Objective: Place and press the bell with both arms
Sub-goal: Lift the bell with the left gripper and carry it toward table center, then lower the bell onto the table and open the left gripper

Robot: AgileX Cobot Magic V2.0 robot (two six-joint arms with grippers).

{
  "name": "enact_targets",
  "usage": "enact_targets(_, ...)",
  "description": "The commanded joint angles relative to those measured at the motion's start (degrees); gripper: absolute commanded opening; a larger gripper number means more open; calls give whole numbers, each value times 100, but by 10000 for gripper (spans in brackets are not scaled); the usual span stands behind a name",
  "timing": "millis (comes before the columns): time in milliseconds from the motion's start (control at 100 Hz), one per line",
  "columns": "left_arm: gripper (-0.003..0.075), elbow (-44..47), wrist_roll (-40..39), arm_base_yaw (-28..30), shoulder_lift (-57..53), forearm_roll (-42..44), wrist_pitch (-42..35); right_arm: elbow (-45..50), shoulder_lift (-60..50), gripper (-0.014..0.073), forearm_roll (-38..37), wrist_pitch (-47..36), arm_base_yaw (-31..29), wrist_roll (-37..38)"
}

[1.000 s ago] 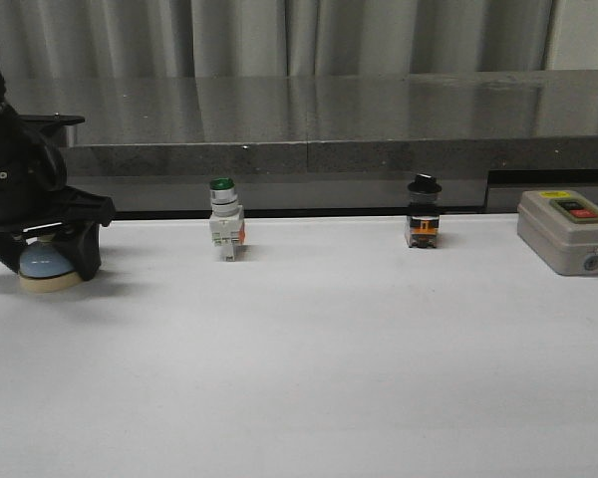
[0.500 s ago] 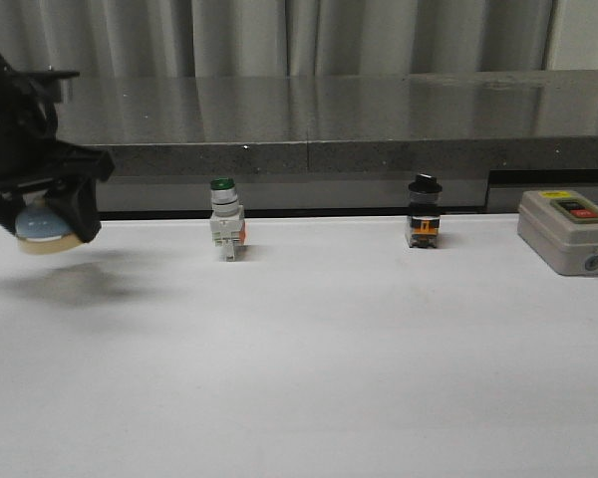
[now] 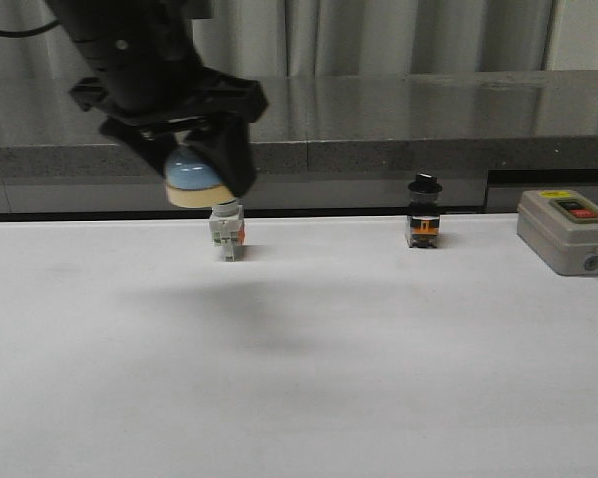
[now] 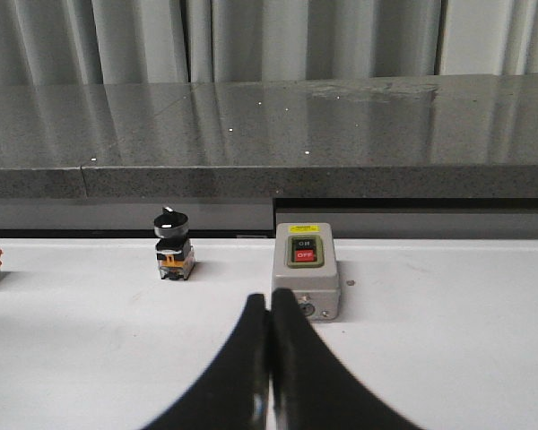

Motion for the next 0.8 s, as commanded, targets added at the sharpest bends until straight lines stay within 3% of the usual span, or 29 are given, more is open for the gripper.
enact_targets(0,228,-397,0,-351,-39,-66,-209,-87,-124,-60,0,-487,-43,-34)
enact_targets(280,228,-1152,0,-893,1019,-56,-177,-87,-124,-60,0,-487,-43,-34)
enact_targets(620,230,-1258,0,-957,1597,-69,-151,-87,-124,-60,0,-487,-43,-34)
enact_targets(720,262,-1258,0,-957,1598,-69,-140,-87,-124,-60,0,-487,-43,-34)
enact_targets(790,332,-1270,0,-957,1598,-77,-118,-87,-124,-60,0,-487,-43,-34)
